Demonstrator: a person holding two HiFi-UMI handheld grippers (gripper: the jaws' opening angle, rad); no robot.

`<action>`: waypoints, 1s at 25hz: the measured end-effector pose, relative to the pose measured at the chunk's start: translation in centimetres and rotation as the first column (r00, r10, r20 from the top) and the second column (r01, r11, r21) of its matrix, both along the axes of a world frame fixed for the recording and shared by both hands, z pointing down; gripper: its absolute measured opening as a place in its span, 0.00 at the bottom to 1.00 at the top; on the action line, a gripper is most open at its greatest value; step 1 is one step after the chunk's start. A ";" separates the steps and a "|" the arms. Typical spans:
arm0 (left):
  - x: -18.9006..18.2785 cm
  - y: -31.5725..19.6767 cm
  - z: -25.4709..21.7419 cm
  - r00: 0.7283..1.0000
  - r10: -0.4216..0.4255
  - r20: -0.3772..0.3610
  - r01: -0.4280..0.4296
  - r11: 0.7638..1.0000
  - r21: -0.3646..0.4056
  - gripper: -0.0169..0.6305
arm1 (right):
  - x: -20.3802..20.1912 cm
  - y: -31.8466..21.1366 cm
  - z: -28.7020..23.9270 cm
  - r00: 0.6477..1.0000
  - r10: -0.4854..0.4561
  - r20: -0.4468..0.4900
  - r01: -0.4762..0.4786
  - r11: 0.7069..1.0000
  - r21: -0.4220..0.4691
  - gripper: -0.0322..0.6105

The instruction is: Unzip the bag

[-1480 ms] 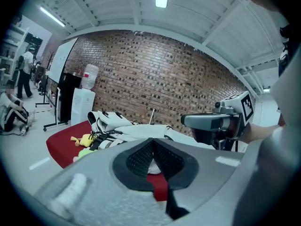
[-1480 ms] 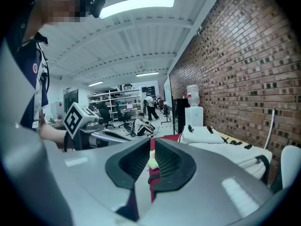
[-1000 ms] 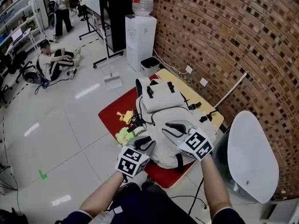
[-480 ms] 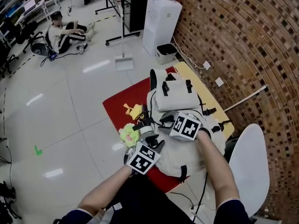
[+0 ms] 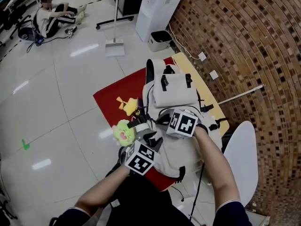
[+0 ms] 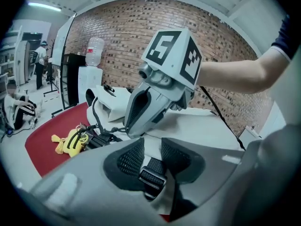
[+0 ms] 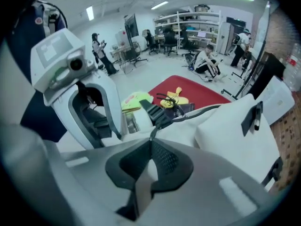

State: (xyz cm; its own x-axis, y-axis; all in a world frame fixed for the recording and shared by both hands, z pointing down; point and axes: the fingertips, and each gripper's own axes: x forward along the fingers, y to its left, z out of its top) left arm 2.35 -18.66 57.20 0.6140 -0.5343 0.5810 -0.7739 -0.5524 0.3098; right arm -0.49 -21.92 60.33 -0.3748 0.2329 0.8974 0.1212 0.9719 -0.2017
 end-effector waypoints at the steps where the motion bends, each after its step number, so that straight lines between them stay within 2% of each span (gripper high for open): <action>1: 0.0 0.0 0.0 1.000 -0.005 0.001 0.005 1.000 -0.002 0.21 | -0.2 -0.5 -0.6 0.998 0.046 0.048 -0.046 0.999 -0.021 0.07; 3: 0.1 0.2 0.2 1.000 -0.014 0.005 0.014 1.000 -0.005 0.21 | -0.2 -1.6 -1.7 0.982 0.135 0.136 -0.126 0.989 -0.076 0.07; 6: -0.1 0.2 0.2 1.000 -0.015 0.017 0.016 1.000 -0.014 0.20 | -0.3 -2.4 -2.4 0.961 0.179 0.209 -0.150 0.978 -0.145 0.07; 8: -0.5 -0.4 -0.3 0.999 -0.041 0.010 0.042 0.999 -0.018 0.20 | -0.5 -2.7 -2.4 0.953 0.185 0.239 -0.142 0.972 -0.185 0.07; 11: -1.4 -2.0 -2.4 0.991 -0.129 -0.024 0.128 0.991 -0.023 0.20 | -0.6 -2.7 -2.7 0.947 0.169 0.274 -0.107 0.968 -0.227 0.07; 13: -1.0 -3.1 -3.0 0.986 -0.159 -0.047 0.156 0.985 -0.068 0.21 | -0.6 -2.9 -3.2 0.941 0.156 0.300 -0.078 0.964 -0.256 0.07; 16: 0.1 -4.2 -1.4 0.982 -0.185 -0.040 0.176 0.971 -0.163 0.28 | -0.8 -2.7 -3.9 0.933 0.132 0.335 -0.033 0.958 -0.286 0.07; 18: 0.5 -4.4 -0.4 0.982 -0.191 -0.004 0.186 0.964 -0.192 0.30 | -0.8 -2.3 -4.1 0.932 0.098 0.350 0.004 0.961 -0.278 0.07; 21: 0.4 -4.7 0.0 0.979 -0.186 0.088 0.198 0.967 -0.159 0.29 | -0.8 -2.2 -4.4 0.926 0.066 0.371 0.036 0.964 -0.262 0.07; 25: 0.7 -4.4 0.8 0.971 -0.168 0.170 0.193 0.970 -0.146 0.23 | -0.9 -2.9 -4.0 0.918 0.105 0.382 0.004 0.962 -0.272 0.07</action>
